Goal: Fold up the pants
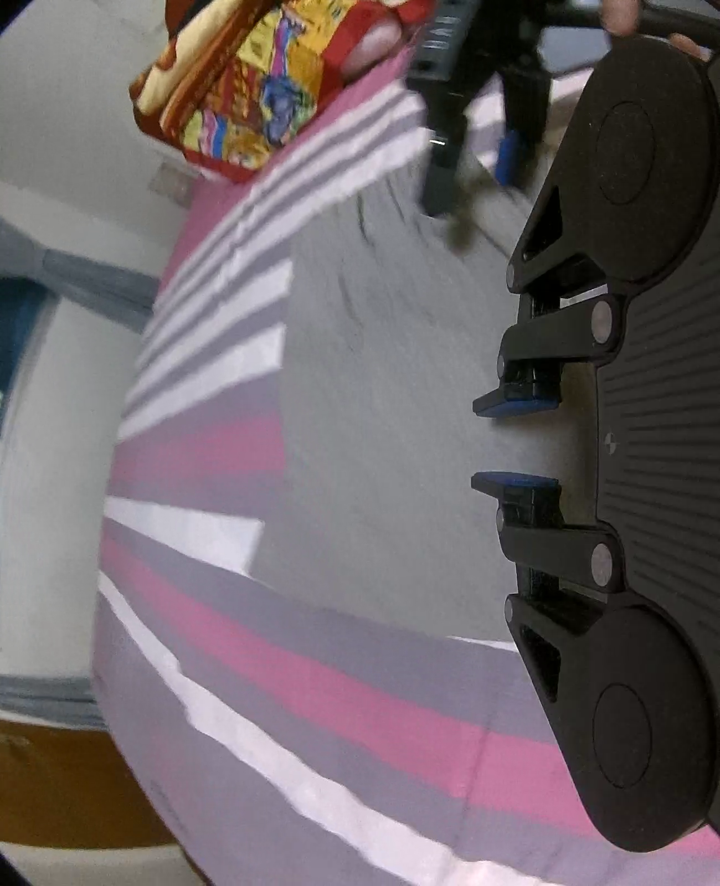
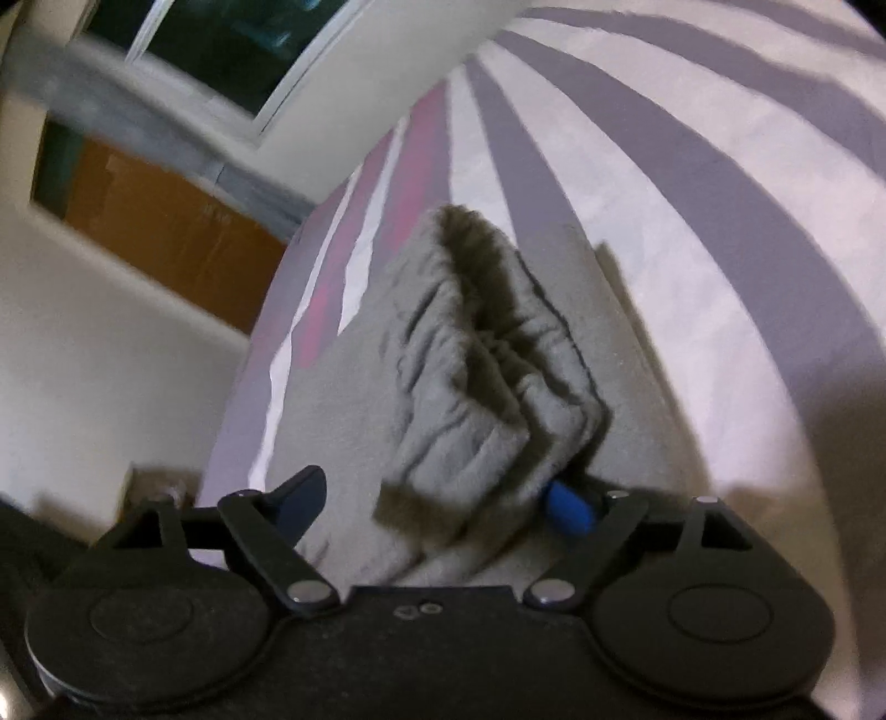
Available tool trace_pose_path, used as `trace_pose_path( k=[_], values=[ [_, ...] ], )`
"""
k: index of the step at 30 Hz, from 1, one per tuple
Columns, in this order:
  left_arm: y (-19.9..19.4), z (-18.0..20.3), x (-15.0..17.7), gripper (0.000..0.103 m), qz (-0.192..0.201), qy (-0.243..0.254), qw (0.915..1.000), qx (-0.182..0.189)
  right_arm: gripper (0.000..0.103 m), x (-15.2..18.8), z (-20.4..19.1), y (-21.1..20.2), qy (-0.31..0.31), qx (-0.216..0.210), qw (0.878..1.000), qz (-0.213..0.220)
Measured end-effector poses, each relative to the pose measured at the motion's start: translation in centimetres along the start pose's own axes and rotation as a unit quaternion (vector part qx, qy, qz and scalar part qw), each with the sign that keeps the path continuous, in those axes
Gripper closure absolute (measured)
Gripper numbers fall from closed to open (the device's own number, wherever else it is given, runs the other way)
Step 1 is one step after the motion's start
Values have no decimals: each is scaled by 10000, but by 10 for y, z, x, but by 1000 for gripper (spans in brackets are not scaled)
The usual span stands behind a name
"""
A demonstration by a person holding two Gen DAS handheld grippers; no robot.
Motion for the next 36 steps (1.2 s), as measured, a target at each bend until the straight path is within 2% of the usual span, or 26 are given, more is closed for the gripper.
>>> trace_pose_path(
  k=[1,3,7,10,12,15,17,19,22,23,25,27,29,31,32,34,36],
  values=[
    [4,-4,5,83,-49,-73,10000,-21,53,-4,2,2,27,115,9999,112],
    [6,-5,9,83,-37,-177,9998,-17,57,-9,-1,-1,-101,149,9995,252],
    [5,-3,10,83,56,-148,9998,75,59,-7,-30,-25,-937,36,9942,527],
    [2,2,12,83,31,-153,9997,203,59,-5,-28,-40,-1032,26,9925,656],
    [4,6,17,83,-59,-98,9997,200,59,2,-10,-39,-927,230,9938,570],
    [13,7,26,83,-195,-45,9997,144,55,11,22,-25,-565,543,9965,304],
    [12,6,24,83,-207,-120,9996,143,52,7,23,-27,-386,487,9976,321],
    [7,7,21,83,-186,-141,9996,128,41,-2,14,-35,-596,505,9958,472],
    [1,5,14,83,-85,-223,9996,130,37,-17,-2,-57,-1135,641,9875,882],
    [0,5,12,83,-33,-255,9996,122,38,-20,-8,-60,-1332,635,9843,973],
    [1,10,7,83,-15,-256,9995,167,59,-23,-26,-60,-1776,583,9770,1022],
    [5,17,5,83,-20,-192,9996,190,66,-21,-52,-52,-2404,470,9642,1015],
    [13,24,9,83,-131,-136,9996,211,69,-13,-65,-37,-2760,396,9568,825],
    [22,25,21,83,-255,-57,9996,144,70,-5,-56,-27,-2913,577,9532,558],
    [23,25,24,83,-197,-22,9997,124,70,-1,-42,-21,-2962,812,9507,423],
    [22,25,29,83,-176,-80,9995,252,78,6,-18,-11,-3030,1061,9467,273],
    [22,25,31,83,-188,-92,9992,346,78,10,-2,-13,-2938,913,9510,309]
  ],
)
Point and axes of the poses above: each gripper's, at about its wrist camera, not at the fingertips, and y roughly the way its jaws point, z to its right, x to its underside, the point moved 9 cm from there along y, roughly the way its jaws point, and after that the axes turned 10 degrees about z, right-handed, at the moved point
